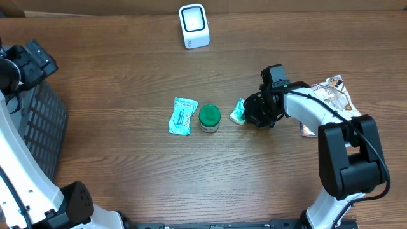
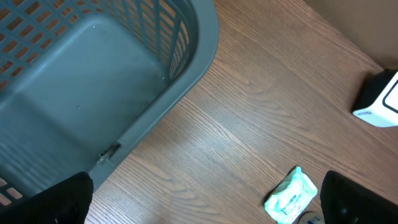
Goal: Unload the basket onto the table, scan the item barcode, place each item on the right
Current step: 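Lift the Kleenex pack with the right gripper and swing it around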
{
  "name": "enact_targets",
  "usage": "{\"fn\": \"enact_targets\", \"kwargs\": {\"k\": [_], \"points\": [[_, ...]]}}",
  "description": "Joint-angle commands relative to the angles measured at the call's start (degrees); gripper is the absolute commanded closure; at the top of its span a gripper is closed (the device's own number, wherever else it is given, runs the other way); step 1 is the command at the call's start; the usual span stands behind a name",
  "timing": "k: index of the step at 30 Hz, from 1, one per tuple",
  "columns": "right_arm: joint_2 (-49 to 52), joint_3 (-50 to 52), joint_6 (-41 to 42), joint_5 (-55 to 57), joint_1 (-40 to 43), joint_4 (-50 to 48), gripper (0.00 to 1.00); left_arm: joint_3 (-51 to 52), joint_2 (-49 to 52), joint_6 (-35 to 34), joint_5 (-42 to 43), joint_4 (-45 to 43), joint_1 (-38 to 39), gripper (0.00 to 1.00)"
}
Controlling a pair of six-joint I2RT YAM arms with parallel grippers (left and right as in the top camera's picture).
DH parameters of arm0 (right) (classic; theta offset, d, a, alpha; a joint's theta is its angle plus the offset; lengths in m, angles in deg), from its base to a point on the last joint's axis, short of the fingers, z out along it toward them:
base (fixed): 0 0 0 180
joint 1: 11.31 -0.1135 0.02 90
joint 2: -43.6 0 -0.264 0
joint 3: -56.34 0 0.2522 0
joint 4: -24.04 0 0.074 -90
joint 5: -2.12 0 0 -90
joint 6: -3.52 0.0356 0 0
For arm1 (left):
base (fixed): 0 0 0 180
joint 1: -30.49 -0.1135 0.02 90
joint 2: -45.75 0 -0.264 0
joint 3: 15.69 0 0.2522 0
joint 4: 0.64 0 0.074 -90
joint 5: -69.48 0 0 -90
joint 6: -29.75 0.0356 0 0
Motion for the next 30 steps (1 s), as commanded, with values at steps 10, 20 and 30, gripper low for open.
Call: {"fn": "enact_targets", "kwargs": {"k": [10,20,30], "points": [[-1.4,-0.1,-15.1,-18.8,3.7,-1.9,0.96,-0.7,-0.9,1.0,-0.3,-0.1,0.0,0.0],[-9.5,-0.9,-26.8,-68.9,14.1,-3.4,0.96,-0.7,-0.9,1.0,-0.3,-0.1,0.0,0.0],[-9.6,-1.9,-17.9,-70.1,13.5,-4.7,0.96,-0.7,-0.9,1.0,-0.3,-0.1,0.0,0.0]]}}
